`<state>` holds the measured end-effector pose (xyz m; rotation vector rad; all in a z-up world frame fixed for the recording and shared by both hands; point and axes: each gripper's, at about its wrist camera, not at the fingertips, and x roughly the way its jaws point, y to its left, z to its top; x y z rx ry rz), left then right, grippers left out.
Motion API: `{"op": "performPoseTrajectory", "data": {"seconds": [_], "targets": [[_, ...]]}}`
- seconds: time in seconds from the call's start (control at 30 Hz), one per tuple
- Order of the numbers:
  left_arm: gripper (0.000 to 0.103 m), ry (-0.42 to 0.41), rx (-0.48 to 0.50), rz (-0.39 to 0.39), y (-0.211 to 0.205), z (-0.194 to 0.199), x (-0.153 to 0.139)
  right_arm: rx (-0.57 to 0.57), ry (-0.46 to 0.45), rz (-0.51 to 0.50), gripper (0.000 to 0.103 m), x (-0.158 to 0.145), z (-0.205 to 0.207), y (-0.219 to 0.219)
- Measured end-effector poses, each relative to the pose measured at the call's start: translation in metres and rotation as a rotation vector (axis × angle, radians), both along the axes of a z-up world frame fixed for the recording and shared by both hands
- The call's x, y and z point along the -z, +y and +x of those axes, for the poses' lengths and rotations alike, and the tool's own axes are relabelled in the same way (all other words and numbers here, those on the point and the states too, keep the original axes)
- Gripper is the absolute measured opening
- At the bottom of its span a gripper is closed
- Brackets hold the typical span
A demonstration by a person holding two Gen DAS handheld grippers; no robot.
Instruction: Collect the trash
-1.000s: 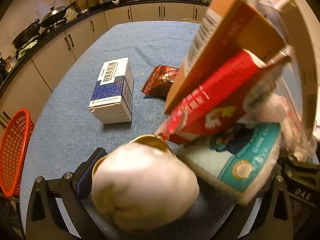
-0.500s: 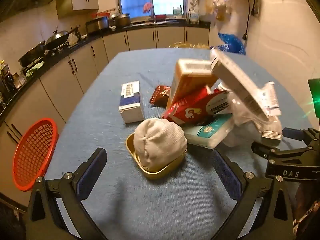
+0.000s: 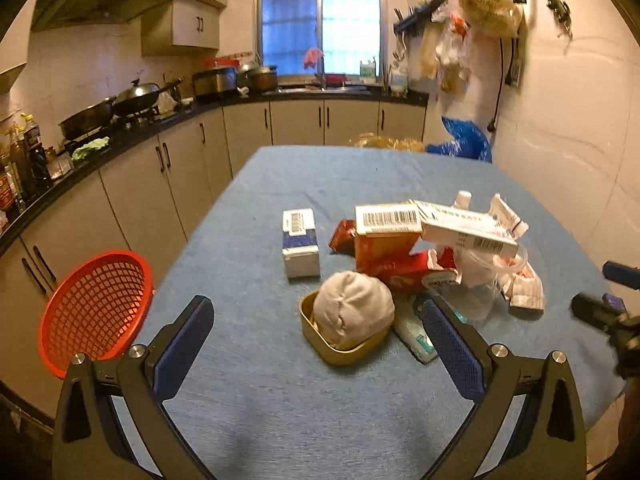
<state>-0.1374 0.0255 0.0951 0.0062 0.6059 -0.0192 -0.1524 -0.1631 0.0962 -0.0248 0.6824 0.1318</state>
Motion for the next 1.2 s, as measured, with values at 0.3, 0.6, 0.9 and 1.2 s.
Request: {"op": "performPoseTrajectory", "data": {"seconds": [0.3, 0.6, 0.9, 1.2], "targets": [[0.103, -0.260, -0.102, 0.036, 0.014, -0.035, -0.012, -0.006, -0.226, -0.050, 0.103, -0.030, -0.018, 0.038], [0.103, -0.303, -0.134, 0.083, 0.021, -0.034, -0.010, -0.014, -0.228, -0.071, 0.100, -0.017, -0.009, 0.049], [0.103, -0.291, -0.126, 0.087, 0.027, -0.030, -0.003, 0.001, -0.232, -0.070, 0.100, -0.014, -0.007, 0.046], [0.103, -0.280, -0.123, 0.094, 0.027, -0.026, 0.000, -0.007, -0.236, -0.066, 0.100, -0.010, -0.006, 0.047]]}}
